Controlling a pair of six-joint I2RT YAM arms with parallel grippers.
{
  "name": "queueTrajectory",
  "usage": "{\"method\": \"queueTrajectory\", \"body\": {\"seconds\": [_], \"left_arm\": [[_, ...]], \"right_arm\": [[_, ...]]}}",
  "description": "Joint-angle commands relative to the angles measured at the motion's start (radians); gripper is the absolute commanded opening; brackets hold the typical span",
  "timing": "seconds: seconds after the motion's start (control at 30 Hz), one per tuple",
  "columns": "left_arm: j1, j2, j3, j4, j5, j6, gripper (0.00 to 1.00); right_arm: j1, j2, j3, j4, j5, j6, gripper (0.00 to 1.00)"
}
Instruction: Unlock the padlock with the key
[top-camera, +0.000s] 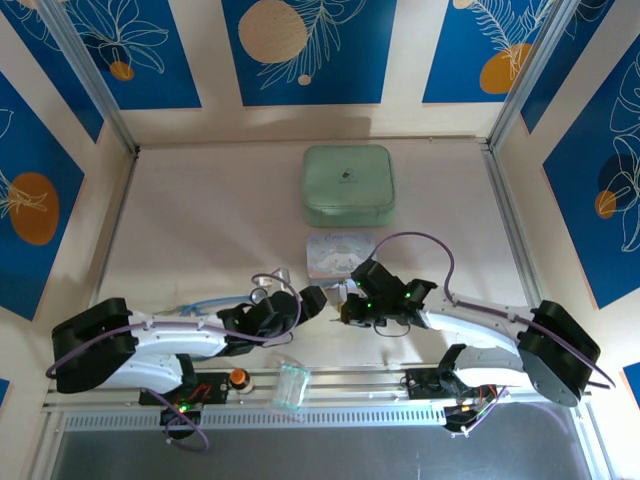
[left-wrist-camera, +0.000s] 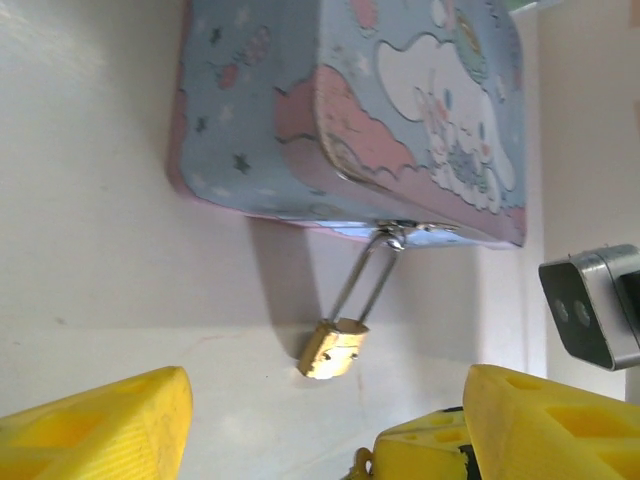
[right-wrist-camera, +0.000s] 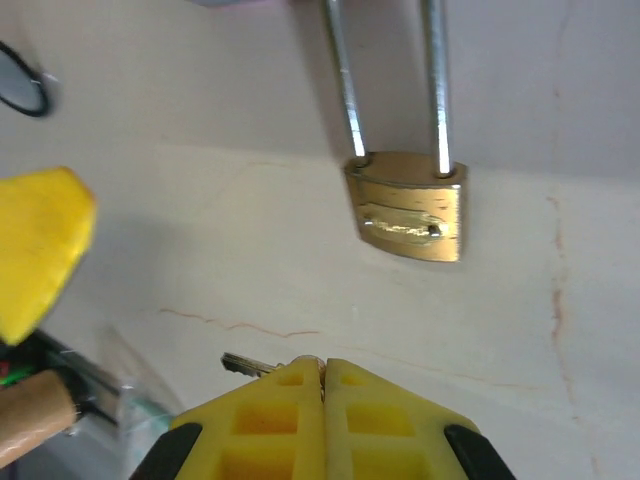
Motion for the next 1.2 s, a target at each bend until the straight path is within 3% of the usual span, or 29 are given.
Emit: {"method": "queueTrajectory", "body": {"seconds": [0.0, 0.3, 0.7, 0.77, 0.93, 1.0, 1.17], "left_arm": [[-0.033, 0.025, 0.005, 0.09, -0.043, -0.06, 0.67], [-0.053, 0.023, 0.042, 0.069, -0.035, -0.14, 0.57], [-0.08, -0.007, 0.065, 0.02, -0.042, -0.311, 0.6], [-0.082, -0.021, 0.065, 0.007, -0.054, -0.315, 0.55], [-0.08, -0.035, 0.053, 0.001, -0.065, -0.334, 0.31], [-0.081, -0.032, 0.05, 0.004, -0.064, -0.341, 0.3], [-0.081, -0.022, 0.044, 0.005, -0.055, -0.36, 0.16]], "right_arm": [[-0.013, -0.055, -0.013, 0.022, -0.037, 0.07, 0.01], [-0.021, -0.166, -0.013, 0.067, 0.017, 0.128, 0.01], [0.001, -0.173, -0.027, 0.165, 0.058, 0.18, 0.01], [0.008, -0.172, -0.026, 0.165, 0.069, 0.181, 0.01], [0.021, -0.167, -0.032, 0.179, 0.072, 0.19, 0.01], [0.028, -0.167, -0.031, 0.18, 0.076, 0.191, 0.01], [0.037, -0.163, -0.032, 0.179, 0.082, 0.192, 0.01]]}}
